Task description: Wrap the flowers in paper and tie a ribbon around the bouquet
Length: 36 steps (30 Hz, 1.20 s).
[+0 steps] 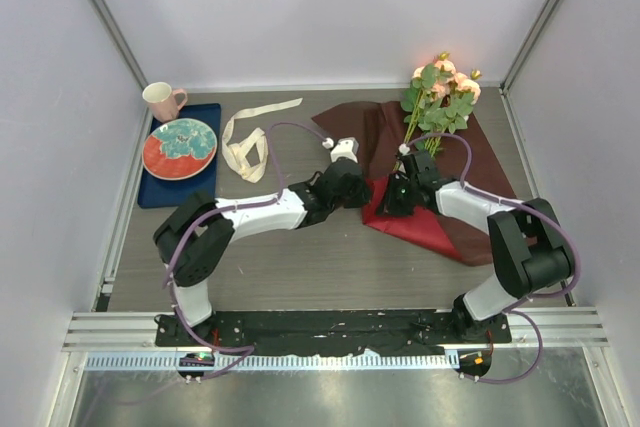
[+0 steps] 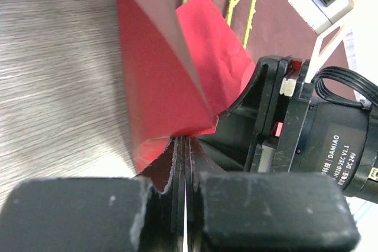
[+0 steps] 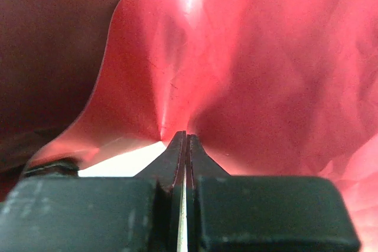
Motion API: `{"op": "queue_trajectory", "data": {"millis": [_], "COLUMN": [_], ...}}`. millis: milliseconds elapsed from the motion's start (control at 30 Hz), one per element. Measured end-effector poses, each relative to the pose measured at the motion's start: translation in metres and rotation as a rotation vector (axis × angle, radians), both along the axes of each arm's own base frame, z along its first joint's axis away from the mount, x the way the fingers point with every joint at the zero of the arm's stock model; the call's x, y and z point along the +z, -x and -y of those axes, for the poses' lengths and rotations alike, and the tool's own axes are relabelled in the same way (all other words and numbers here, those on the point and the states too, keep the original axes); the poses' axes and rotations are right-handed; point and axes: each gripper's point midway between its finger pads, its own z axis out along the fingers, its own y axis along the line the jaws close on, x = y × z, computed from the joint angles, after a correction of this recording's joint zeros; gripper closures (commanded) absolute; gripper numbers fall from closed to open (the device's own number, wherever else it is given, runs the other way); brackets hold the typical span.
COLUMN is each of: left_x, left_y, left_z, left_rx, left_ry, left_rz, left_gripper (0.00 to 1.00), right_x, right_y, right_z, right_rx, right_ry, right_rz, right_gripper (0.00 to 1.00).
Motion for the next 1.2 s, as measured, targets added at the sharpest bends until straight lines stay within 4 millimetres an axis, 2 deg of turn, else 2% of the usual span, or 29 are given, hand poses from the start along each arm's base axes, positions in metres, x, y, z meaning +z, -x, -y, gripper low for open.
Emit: {"op": "queue_trajectory", "data": {"millis": [300, 567, 767, 833, 867, 933, 967, 1067, 1200], "left_x": [-0.015, -0.037, -0.058, -0.062, -0.064, -0.064, -0.064, -0.064, -0.064], "left_y": [0.006, 0.007, 0.010, 0.012, 0.013, 0.013, 0.014, 0.014, 0.014], "left_z": [0.038, 0.060, 0.067, 0.067, 0.067, 0.067, 0.068, 0.068, 0.069], "left_rx": [-0.101, -0.152, -0.182, -0.189, -0.192, -0.195, -0.195, -0.200, -0.201], "left_ry": [-0.012, -0.018, -0.030, -0.035, -0.036, -0.035, -0.035, -0.031, -0.029], "left_rz": [-0.033, -0.080, -0.119, -0.130, -0.133, -0.136, -0.136, -0.139, -0.139], "left_gripper": [1.00, 1.00, 1.00, 1.00, 1.00, 1.00, 1.00, 1.00, 1.00], "right_x": [-0.010, 0.008, 0.017, 0.022, 0.026, 0.033, 0.038, 0.051, 0.059], "right_y": [0.007, 0.001, 0.002, 0.004, 0.005, 0.004, 0.003, 0.000, -0.008], "right_z": [0.023, 0.042, 0.070, 0.079, 0.082, 0.084, 0.084, 0.081, 0.076], "right_rx": [-0.061, -0.143, -0.241, -0.266, -0.270, -0.260, -0.253, -0.232, -0.211], "right_ry": [-0.002, -0.009, 0.031, 0.047, 0.051, 0.056, 0.055, 0.034, 0.008], "right_rz": [-0.035, 0.026, 0.063, 0.082, 0.094, 0.127, 0.148, 0.213, 0.260], "right_gripper": [1.00, 1.00, 0.96, 0.85, 0.73, 0.59, 0.47, 0.36, 0.33]}}
